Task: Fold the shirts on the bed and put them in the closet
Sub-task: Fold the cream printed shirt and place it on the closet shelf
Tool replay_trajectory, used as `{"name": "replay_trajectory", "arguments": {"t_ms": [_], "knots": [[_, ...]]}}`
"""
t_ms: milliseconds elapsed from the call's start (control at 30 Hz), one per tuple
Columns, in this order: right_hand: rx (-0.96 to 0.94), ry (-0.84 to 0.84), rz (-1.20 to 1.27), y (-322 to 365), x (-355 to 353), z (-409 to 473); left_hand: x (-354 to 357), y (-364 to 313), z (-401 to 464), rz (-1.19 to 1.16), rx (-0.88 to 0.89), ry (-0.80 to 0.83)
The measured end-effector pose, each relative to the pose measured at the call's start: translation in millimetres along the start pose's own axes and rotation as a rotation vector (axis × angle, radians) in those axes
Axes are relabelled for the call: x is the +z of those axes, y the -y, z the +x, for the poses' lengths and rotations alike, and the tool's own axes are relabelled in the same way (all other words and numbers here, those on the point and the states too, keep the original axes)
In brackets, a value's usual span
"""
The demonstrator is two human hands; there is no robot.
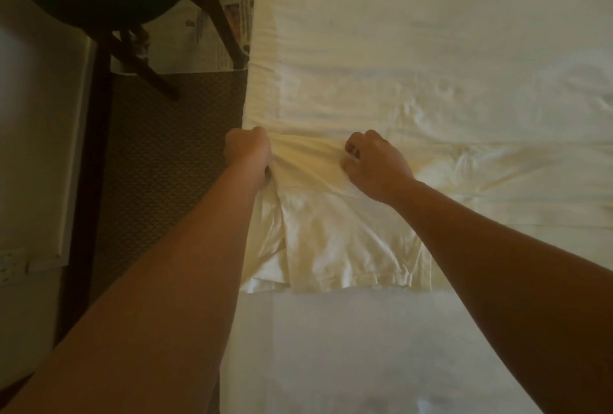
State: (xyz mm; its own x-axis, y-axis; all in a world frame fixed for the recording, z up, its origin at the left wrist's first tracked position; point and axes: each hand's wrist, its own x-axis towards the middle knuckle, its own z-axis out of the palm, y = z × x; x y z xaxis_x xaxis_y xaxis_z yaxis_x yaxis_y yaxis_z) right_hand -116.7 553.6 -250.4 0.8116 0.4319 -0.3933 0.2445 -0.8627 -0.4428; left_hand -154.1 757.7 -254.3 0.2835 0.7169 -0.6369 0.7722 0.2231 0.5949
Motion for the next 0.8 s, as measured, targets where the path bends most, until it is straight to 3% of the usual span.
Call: {"name": "replay_trajectory", "arguments": {"t_ms": [300,433,567,633,800], "knots": [[-0.06,-0.005,-0.007,-4,2,-18,-10,-1,-19,-0.166,-0.066,-0.071],[-0.105,0.0,-0.065,-3,-1,-40,-22,18,-51,0.113,0.183,-0.105],[-0.145,-0.074,-0.116,0,3,-77,-39,67,-109,0.394,0.386,-0.033],[-0.157,-0.059,-0.114,2,9,-96,-43,95,-129,0.507,0.389,-0.005],[-0.184,0.162,-0.196,-7,31,-136,-46,135,-151,0.579,0.262,0.023]]}}
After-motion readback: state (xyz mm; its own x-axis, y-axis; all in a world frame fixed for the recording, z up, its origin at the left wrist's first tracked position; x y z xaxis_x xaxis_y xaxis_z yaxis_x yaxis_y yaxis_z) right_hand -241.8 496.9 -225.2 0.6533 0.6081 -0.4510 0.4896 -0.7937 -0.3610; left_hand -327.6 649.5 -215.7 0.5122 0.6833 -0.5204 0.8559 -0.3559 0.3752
